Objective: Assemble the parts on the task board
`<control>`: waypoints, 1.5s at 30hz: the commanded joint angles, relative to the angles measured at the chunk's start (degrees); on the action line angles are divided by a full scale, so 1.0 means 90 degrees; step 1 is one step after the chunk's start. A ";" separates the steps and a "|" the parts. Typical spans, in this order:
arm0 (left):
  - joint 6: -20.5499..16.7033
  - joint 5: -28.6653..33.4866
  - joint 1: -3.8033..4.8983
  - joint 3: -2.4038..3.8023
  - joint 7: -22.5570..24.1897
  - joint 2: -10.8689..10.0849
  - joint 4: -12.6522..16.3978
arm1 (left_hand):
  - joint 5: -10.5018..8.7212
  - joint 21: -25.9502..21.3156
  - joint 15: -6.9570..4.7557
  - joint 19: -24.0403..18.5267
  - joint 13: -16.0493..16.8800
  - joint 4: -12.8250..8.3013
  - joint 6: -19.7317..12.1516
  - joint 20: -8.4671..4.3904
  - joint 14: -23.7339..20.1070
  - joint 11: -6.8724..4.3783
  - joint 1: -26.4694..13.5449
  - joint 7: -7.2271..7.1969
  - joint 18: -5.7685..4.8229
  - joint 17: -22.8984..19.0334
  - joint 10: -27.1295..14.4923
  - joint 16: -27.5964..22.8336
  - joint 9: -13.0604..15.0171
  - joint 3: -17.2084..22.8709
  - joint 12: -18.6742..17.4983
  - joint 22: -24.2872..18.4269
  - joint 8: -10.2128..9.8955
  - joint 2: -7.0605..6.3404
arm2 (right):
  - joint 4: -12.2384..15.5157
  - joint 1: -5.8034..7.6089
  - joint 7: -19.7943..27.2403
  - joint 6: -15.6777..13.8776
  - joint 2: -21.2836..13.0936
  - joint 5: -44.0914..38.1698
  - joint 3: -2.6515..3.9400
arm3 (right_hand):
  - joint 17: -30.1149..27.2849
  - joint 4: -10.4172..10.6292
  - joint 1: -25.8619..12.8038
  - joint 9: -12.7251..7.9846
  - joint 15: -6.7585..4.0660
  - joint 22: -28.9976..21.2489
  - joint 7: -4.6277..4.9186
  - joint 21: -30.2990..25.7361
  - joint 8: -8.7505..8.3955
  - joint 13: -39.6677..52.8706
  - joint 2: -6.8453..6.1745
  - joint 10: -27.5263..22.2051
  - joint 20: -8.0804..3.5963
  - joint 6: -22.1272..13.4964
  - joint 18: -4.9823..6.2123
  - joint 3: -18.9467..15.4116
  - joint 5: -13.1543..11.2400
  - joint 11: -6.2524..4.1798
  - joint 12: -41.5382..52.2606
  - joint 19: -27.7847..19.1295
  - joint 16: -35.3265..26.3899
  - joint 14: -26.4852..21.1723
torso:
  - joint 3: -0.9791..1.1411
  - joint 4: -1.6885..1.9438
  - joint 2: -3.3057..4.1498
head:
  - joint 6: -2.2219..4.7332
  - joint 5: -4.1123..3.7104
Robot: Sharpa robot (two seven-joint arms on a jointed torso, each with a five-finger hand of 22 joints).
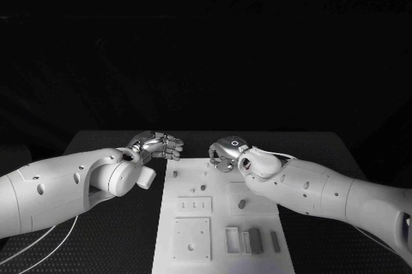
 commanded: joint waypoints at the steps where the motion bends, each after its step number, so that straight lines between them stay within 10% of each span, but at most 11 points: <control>1: 0.0030 -0.0024 0.0037 0.0008 0.0043 0.0012 0.0015 | 0.0014 0.0026 0.0001 0.0010 0.0010 -0.0031 0.0022 -0.0027 0.0037 0.0034 -0.0022 0.0030 0.0098 0.0011 0.0004 -0.0026 -0.0011 0.0008 -0.0027 0.0008 -0.0030 -0.0022 | -0.0089 -0.0001 -0.0025 -0.0112 0.0072 -0.0205 0.0002 | -0.0010 0.0002 0.0017 0.0086 -0.0042 0.0118 -0.0004 0.0032 0.0012 -0.0007 -0.0068 0.0013 -0.0026 0.0570 0.0193 0.0025 0.0028 0.0008 -0.0046 0.0014 0.0012 0.0015 | -0.0003 0.0014 0.0014 | 0.0003 0.0007; 25: 0.0012 -0.0052 0.0230 0.0008 0.0046 0.0021 0.0134 | 0.0013 0.0025 0.0000 0.0010 0.0019 -0.0040 0.0029 -0.0027 0.0044 0.0033 -0.0013 0.0029 0.0098 0.0033 0.0012 -0.0042 -0.0011 0.0011 -0.0039 0.0020 -0.0035 -0.0026 | -0.0346 -0.0012 0.0025 0.0103 0.0355 -0.0216 -0.0001 | -0.0025 0.0004 0.0020 0.0085 -0.0044 0.0114 -0.0003 0.0031 0.0003 -0.0023 -0.0068 0.0016 -0.0031 0.0569 0.0193 0.0040 0.0028 0.0008 -0.0069 0.0017 0.0009 0.0018 | -0.0041 0.0082 0.0105 | -0.0001 0.0031; 45: 0.0003 -0.0076 0.0299 0.0007 0.0041 -0.0004 0.0166 | 0.0013 0.0024 0.0000 0.0010 0.0025 -0.0040 0.0033 -0.0028 0.0049 0.0033 -0.0014 0.0029 0.0097 0.0049 0.0016 -0.0055 -0.0011 0.0009 -0.0048 0.0028 -0.0038 -0.0033 | -0.0317 -0.0014 0.0026 0.0332 0.0341 -0.0222 -0.0002 | -0.0031 0.0001 0.0019 0.0083 -0.0045 0.0112 -0.0002 0.0031 -0.0005 -0.0025 -0.0062 0.0024 -0.0033 0.0565 0.0193 0.0046 0.0028 0.0008 -0.0075 0.0018 0.0009 0.0021 | -0.0037 0.0052 0.0090 | -0.0077 0.0086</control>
